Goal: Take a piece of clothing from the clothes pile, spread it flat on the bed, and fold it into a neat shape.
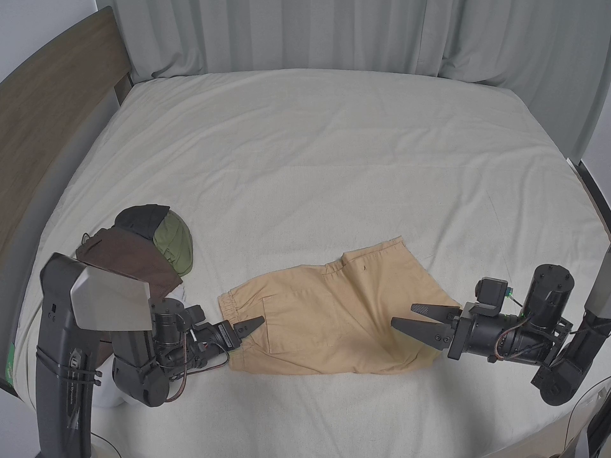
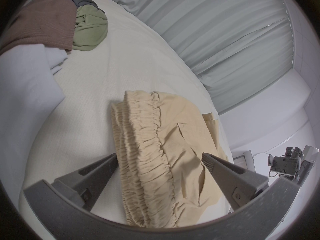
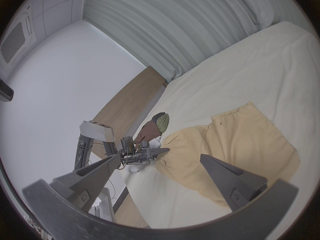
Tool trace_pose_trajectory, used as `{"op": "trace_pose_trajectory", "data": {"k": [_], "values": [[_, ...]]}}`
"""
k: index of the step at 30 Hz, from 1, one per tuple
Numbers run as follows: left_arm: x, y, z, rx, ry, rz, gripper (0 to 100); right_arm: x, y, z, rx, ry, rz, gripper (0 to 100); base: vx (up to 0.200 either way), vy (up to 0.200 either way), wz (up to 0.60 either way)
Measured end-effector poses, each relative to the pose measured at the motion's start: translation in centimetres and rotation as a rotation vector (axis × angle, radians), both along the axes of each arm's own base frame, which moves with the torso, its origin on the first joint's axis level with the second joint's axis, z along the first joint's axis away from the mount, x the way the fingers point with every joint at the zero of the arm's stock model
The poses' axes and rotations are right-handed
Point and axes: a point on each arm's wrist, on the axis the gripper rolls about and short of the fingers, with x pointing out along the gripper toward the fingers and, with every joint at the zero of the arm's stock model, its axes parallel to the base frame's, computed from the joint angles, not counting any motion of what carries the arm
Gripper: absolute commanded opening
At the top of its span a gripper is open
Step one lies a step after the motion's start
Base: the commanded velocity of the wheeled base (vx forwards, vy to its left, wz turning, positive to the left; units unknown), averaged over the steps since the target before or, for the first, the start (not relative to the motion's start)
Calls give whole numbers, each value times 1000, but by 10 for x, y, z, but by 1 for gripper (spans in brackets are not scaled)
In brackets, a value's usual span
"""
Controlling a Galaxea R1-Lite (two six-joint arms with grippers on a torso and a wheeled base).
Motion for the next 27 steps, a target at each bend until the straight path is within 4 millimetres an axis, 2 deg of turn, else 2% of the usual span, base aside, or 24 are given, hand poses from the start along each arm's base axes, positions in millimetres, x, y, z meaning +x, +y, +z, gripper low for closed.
{"op": "trace_pose_trajectory", "data": {"k": [21, 22, 27], "values": [[5, -11, 1, -12, -22, -24, 100, 0, 0, -1, -1, 2, 0, 100, 0, 0, 0], [5, -11, 1, -12, -21, -25, 0, 0, 0, -1, -1, 2, 1, 100, 0, 0, 0], [5, -11, 1, -16, -20, -24, 0, 1, 0, 0, 0, 1, -1, 100, 0, 0, 0]]}}
